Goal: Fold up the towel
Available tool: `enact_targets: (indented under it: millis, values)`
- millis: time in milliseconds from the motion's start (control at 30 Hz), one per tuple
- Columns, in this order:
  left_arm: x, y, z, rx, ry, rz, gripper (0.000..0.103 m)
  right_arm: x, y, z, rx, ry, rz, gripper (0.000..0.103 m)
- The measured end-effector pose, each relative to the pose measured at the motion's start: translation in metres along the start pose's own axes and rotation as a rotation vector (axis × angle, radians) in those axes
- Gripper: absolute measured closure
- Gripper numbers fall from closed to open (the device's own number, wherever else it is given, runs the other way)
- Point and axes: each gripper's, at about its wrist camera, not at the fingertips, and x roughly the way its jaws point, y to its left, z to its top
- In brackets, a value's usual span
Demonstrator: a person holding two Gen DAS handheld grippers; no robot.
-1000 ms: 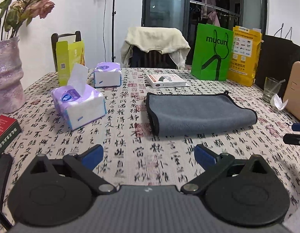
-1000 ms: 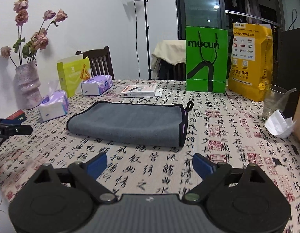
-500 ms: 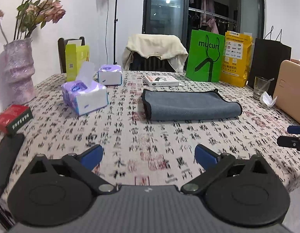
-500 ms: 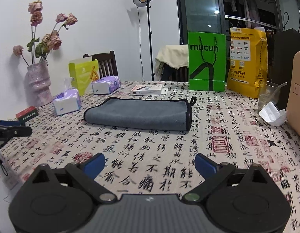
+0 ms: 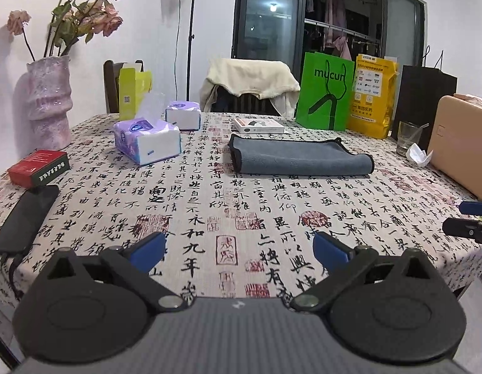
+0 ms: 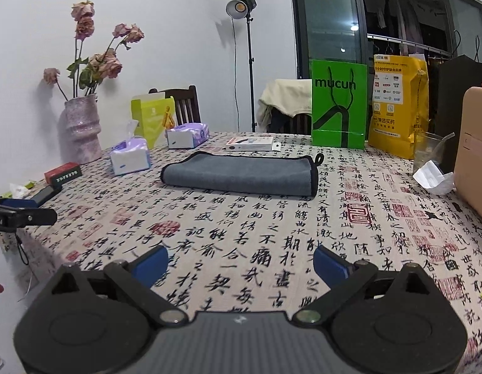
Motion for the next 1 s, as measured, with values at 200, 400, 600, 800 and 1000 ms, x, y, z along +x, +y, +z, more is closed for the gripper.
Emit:
enact_targets:
  millis: [200, 400, 600, 800, 1000]
  values:
    - [-0.014, -0.004, -0.017, 0.011, 0.002, -0.008, 0.000, -0.017, 0.012, -0.011, -0.006, -0.007, -0.003, 0.003]
    - [-0.034, -0.008, -0.030, 0.024, -0.026, 0.001, 0.000, -0.037, 0.023, -0.024, -0.002, -0.024, -0.018, 0.003]
    - [-0.061, -0.015, -0.037, 0.048, -0.069, -0.008, 0.000, -0.062, 0.037, -0.036, -0.007, -0.043, -0.020, 0.003]
    - [-0.085, -0.025, -0.048, 0.077, -0.113, -0.010, 0.000, -0.085, 0.052, -0.050, -0.005, -0.067, 0.001, 0.003]
    - [-0.096, -0.029, -0.058, 0.071, -0.108, -0.031, 0.000, -0.101, 0.064, -0.063, 0.010, -0.081, 0.006, 0.002]
